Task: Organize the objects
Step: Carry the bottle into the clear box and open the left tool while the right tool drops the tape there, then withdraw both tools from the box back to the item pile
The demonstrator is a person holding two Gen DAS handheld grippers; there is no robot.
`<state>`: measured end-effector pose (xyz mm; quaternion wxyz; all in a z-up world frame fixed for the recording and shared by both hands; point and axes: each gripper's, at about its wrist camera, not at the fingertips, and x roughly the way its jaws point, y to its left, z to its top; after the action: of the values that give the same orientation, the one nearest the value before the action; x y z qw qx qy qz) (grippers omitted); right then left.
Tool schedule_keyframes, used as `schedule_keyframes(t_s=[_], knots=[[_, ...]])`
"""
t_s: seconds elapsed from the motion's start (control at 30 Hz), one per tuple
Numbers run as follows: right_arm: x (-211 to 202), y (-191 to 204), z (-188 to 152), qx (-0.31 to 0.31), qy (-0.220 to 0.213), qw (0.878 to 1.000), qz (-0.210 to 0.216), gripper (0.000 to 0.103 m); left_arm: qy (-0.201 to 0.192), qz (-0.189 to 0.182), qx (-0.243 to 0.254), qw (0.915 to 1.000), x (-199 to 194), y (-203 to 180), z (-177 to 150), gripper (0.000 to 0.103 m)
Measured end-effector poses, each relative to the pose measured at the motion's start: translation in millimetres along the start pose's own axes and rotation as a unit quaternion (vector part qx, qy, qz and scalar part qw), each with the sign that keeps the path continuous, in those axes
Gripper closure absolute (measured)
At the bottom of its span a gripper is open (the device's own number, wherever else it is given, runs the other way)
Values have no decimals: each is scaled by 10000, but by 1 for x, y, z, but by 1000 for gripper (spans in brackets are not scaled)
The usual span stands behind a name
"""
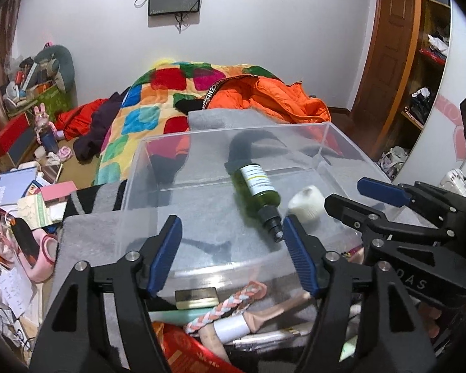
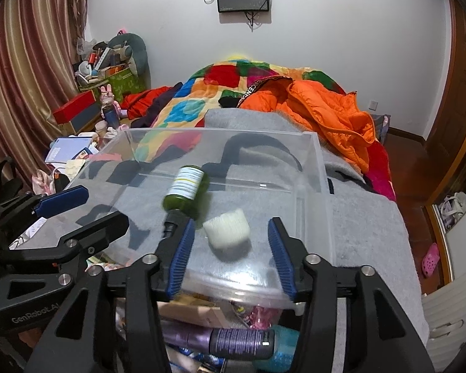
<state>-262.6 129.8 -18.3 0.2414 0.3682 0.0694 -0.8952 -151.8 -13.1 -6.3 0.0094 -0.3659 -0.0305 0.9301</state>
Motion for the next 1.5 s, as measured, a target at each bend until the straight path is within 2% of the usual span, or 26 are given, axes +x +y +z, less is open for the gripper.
schedule_keyframes(t_s=[0.17, 0.4, 0.57, 0.73, 0.97, 1.03, 1.13, 1.23, 1.4, 1.5], knots=[[-15, -1, -5, -40, -142, 9999, -28, 44, -86, 11, 77, 9999, -15, -4, -3, 25], [-41, -4, -16, -42, -304, 9995, -48, 32, -271, 187, 194, 9993, -41, -8, -14, 9], [-59, -6, -29, -84, -383, 9992, -96, 26, -286, 363, 252, 9986, -54, -6, -26, 4], [-70, -9, -47, -69, -347, 9993, -88, 26, -57, 273, 112, 9995, -54, 1, -45, 4], [-73, -14, -80, -25, -67, 10000, 55, 26, 285, 175, 45, 9994, -46, -5, -75, 4], [-71, -12, -88, -92, 40, 9998, 167, 26, 316, 255, 73, 9991, -44, -9, -81, 4], [-64, -6, -98, -172, 222, 9991, 318, 25, 290, 812, 224, 9960, -38, -12, -90, 4], [-59, 4, -108, -340, 380, 9977, 443, 26, 318, 1084, 298, 9931, -37, -8, -99, 4], [-56, 11, -118, -576, 520, 9954, 553, 26, 489, 1086, 185, 9927, -44, 15, -120, 4], [-58, 13, -125, -673, 593, 9940, 624, 26, 585, 900, -6, 9942, -50, 32, -132, 4]])
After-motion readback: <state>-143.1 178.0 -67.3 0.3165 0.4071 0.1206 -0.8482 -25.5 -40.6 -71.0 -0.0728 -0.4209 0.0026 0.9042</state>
